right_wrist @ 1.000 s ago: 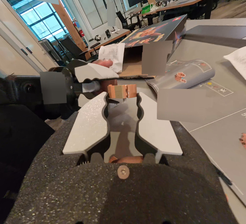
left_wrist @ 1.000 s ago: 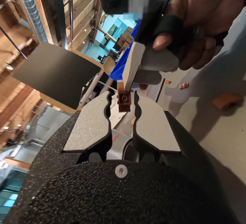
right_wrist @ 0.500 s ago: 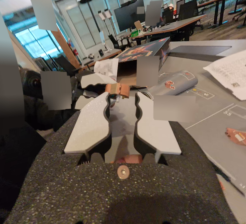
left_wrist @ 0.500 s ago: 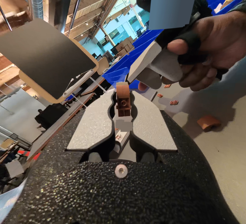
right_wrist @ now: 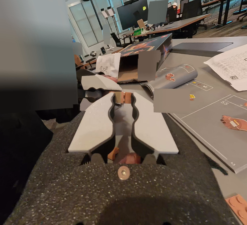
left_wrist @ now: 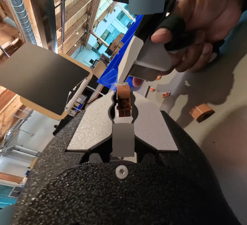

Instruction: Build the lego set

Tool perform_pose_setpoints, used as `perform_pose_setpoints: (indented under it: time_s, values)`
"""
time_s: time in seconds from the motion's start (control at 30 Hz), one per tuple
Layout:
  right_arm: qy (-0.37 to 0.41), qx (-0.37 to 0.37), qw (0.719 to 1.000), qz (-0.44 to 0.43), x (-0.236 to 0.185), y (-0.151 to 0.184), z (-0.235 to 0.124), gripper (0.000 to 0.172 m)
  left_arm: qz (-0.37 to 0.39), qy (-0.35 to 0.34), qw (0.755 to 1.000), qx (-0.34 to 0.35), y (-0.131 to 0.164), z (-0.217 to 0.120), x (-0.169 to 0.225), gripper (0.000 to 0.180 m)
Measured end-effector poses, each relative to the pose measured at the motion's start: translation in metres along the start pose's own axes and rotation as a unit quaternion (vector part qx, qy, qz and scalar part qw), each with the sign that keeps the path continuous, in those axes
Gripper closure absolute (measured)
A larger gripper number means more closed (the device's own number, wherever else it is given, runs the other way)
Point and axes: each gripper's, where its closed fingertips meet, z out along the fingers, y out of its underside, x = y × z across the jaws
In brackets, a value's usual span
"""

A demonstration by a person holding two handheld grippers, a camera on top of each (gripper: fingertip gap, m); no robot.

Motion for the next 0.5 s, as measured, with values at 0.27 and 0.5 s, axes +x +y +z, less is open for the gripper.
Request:
perform_pose_setpoints:
  time_s: [0.27, 0.5]
  values:
    - [0.001, -0.012, 1.0, -0.022, -0.0076, 0.0025, 0.005, 0.145, 0.04, -0.001, 0.999, -0.002, 0.0002, -0.0021, 0.0029, 0.161]
    - [-0.004, -0.018, 0.999, -0.026, -0.0085, 0.001, 0.0015, 0.149, 0.069, 0.002, 0.998, 0.006, -0.0031, -0.004, 0.0059, 0.161]
